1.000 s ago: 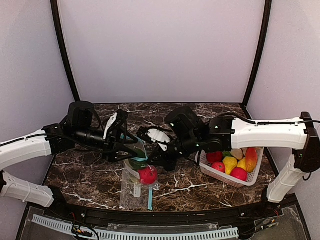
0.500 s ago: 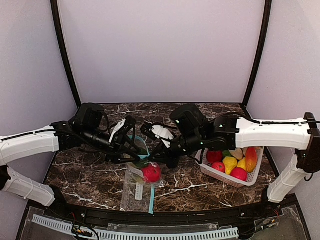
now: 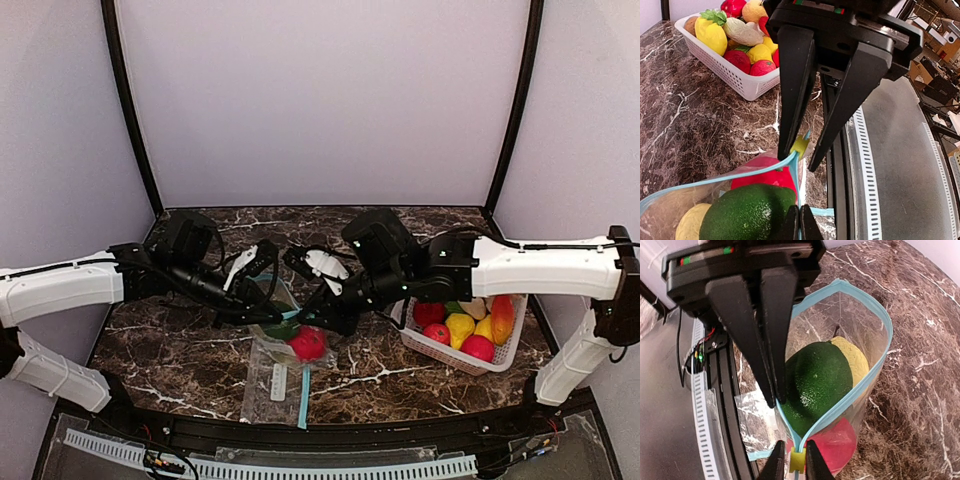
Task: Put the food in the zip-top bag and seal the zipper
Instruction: Pass from the right arm to the left
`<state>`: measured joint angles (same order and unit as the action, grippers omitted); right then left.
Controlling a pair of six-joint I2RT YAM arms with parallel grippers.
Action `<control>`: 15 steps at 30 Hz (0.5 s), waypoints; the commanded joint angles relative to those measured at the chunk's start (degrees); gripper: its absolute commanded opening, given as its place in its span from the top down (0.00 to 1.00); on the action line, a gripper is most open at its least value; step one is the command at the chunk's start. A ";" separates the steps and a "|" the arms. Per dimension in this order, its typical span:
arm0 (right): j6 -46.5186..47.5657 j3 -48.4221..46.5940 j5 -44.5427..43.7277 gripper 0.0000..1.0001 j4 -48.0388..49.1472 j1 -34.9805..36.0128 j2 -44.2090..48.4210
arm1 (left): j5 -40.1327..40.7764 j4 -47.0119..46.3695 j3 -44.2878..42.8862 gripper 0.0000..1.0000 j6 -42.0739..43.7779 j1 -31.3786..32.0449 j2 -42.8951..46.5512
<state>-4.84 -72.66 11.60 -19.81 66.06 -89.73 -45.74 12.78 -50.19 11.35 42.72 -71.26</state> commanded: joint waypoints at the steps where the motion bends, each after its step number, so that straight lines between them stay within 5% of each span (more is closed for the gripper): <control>1: -2.12 1.81 -0.42 0.72 3.44 -0.47 3.26 | 3.18 0.67 0.17 0.99 -0.72 0.31 1.46; 4: -4.68 4.40 -1.71 0.44 4.86 -0.91 5.34 | 4.84 -2.04 1.32 0.99 -2.02 0.33 3.04; 6: -6.76 6.27 -2.50 0.37 6.04 -1.06 6.75 | 5.75 -3.16 2.13 0.99 -2.64 0.33 3.82; 15: -13.18 12.51 -5.40 0.47 13.24 -0.41 10.31 | 5.19 -4.03 2.34 0.99 -3.57 0.27 3.85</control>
<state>-14.66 -61.19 8.49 -11.97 65.32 -80.20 -40.01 10.09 -48.49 8.47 42.76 -68.34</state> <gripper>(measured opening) 0.547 0.008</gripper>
